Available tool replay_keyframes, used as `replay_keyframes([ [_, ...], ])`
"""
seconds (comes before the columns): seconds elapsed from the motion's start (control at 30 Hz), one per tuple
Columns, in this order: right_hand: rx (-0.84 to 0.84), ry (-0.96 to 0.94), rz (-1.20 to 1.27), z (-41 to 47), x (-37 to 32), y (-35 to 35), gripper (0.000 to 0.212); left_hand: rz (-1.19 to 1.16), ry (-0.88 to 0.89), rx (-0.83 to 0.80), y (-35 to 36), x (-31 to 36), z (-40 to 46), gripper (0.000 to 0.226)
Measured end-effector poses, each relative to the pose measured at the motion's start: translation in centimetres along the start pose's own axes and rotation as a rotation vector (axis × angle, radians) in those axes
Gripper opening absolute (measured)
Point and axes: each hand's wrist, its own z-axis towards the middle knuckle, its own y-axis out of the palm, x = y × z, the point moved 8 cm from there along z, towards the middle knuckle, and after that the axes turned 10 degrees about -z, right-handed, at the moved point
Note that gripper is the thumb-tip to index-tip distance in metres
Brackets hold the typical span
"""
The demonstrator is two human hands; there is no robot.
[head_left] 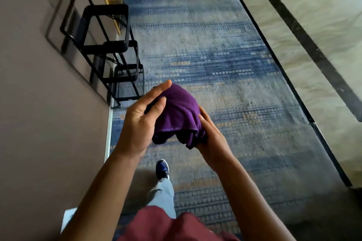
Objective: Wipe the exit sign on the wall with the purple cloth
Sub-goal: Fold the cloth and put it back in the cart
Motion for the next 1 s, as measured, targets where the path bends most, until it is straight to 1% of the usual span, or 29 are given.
replay_keyframes([
  [0.07,-0.014,0.006,0.107,4.0,-1.5,2.4,0.059,-0.104,-0.03,0.017,-1.1,0.2,4.3,0.033],
  [0.13,-0.038,-0.013,0.148,7.4,-3.3,4.8,0.062,-0.125,-0.058,0.035,-2.3,0.5,8.0,0.031],
  [0.2,-0.008,-0.062,0.185,11.2,-6.0,6.5,0.056,-0.088,-0.025,0.04,-4.1,1.6,12.3,0.03],
  [0.27,0.033,-0.106,0.168,14.5,-8.3,7.5,0.048,-0.056,-0.024,0.043,-6.1,2.5,16.3,0.029],
  [0.37,0.071,-0.203,0.035,18.8,-11.6,7.6,0.045,-0.019,-0.01,0.061,-9.1,2.8,20.9,0.037],
  [0.47,0.12,-0.273,-0.143,23.5,-14.4,7.0,0.047,0.009,-0.015,0.165,-11.9,1.1,24.5,0.045],
  [0.57,0.12,-0.295,-0.282,29.1,-16.8,6.5,0.051,0.068,-0.029,0.297,-14.2,-1.4,28.3,0.044],
  [0.63,0.087,-0.296,-0.346,33.0,-17.8,6.5,0.052,0.11,-0.038,0.338,-15.1,-2.8,31.1,0.044],
  [0.73,0.001,-0.294,-0.424,40.4,-19.1,7.1,0.051,0.177,0.003,0.437,-16.7,-3.8,35.9,0.04],
  [0.8,-0.065,-0.298,-0.538,44.4,-20.3,8.3,0.051,0.237,0.026,0.518,-17.6,-3.7,38.3,0.038],
  [0.9,-0.125,-0.363,-0.747,50.0,-23.1,10.2,0.051,0.361,0.059,0.626,-18.7,-3.3,41.4,0.037],
  [1.0,-0.159,-0.36,-0.849,54.9,-25.0,11.3,0.05,0.476,0.078,0.704,-19.6,-3.2,44.1,0.035],
])
